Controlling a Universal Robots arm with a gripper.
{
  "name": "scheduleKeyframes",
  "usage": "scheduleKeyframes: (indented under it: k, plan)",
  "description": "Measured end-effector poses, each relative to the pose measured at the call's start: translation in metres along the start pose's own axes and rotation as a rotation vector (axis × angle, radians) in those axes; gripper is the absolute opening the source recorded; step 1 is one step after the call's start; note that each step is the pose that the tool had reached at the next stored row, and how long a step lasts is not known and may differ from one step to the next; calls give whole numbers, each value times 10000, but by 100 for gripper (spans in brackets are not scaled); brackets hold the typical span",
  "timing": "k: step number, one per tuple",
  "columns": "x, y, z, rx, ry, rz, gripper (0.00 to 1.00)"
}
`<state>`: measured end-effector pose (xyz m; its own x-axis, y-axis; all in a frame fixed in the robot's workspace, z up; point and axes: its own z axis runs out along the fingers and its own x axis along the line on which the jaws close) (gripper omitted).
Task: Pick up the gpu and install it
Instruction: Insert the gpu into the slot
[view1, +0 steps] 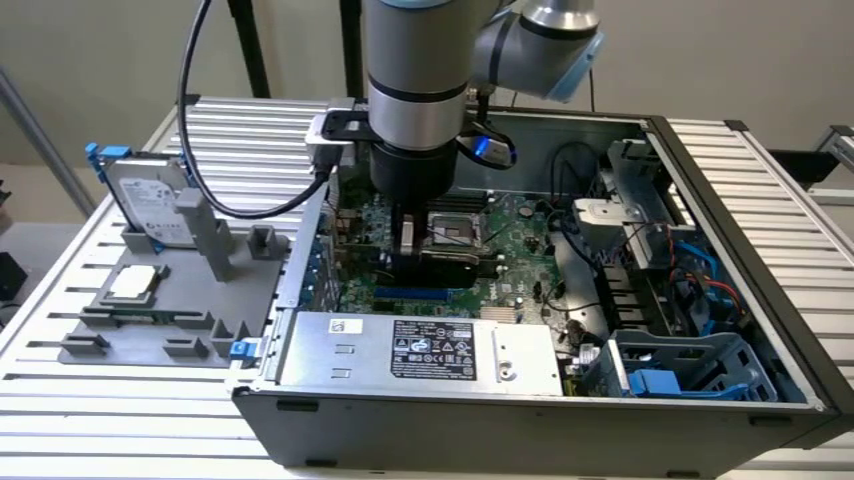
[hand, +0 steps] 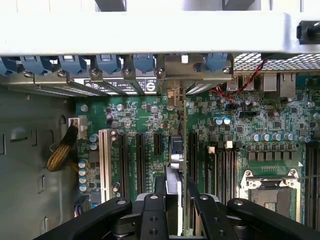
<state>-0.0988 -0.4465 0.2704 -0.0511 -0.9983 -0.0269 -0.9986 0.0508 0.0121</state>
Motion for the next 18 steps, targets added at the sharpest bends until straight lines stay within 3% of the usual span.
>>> scheduleKeyframes:
  k: [18]
  plan:
    - [3, 10, 106, 1, -2, -1, 0]
